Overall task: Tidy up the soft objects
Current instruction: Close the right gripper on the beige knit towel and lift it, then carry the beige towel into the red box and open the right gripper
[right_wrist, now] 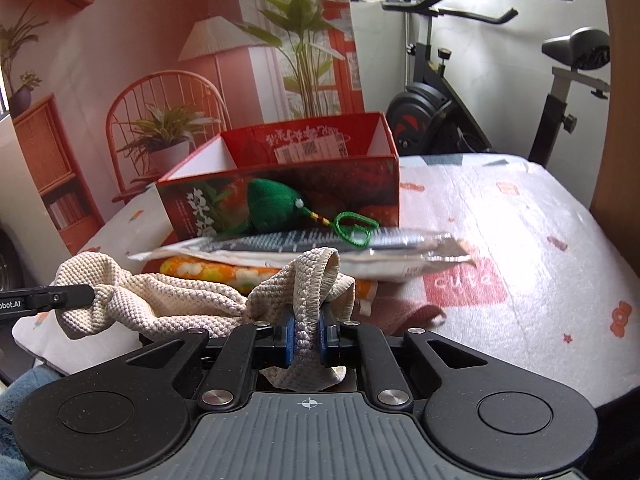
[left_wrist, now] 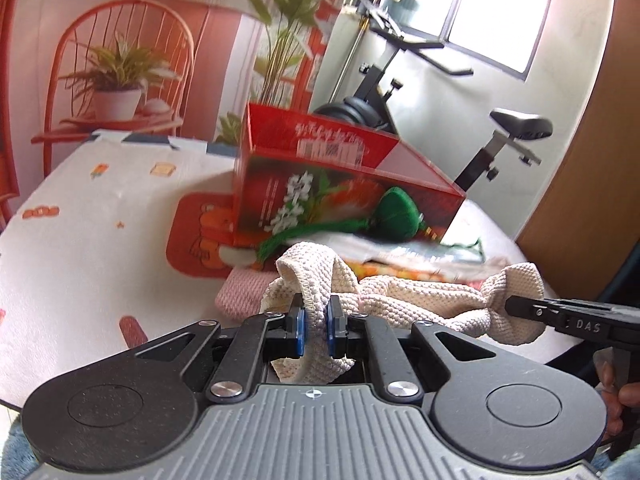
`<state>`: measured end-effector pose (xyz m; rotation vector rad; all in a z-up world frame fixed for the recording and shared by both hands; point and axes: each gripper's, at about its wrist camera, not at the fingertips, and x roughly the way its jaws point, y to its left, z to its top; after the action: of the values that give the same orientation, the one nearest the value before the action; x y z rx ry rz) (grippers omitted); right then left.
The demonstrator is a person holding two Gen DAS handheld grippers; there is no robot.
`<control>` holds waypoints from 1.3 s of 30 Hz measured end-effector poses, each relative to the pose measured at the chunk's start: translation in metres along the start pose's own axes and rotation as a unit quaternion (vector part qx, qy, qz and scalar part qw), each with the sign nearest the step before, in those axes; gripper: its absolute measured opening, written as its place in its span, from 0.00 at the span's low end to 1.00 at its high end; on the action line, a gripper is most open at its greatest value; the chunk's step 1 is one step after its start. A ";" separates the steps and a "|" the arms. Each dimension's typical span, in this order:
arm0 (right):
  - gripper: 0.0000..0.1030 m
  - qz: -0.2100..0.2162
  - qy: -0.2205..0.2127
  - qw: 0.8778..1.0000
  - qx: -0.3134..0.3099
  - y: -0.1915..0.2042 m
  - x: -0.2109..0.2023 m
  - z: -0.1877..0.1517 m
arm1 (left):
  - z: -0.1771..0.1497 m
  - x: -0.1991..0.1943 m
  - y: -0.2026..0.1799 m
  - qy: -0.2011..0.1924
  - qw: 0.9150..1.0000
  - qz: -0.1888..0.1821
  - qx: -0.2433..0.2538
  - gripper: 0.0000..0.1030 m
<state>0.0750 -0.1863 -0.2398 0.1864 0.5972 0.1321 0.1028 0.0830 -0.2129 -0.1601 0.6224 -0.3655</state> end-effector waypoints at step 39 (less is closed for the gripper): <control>0.11 -0.035 -0.019 0.994 -0.100 -0.033 0.168 0.171 | 0.150 0.154 -0.011 0.043 0.994 0.070 0.069 0.12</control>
<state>0.3124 -0.2121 -0.2004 -0.0265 0.5490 0.1186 0.3047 0.0193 -0.1725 0.0319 0.6872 -0.2797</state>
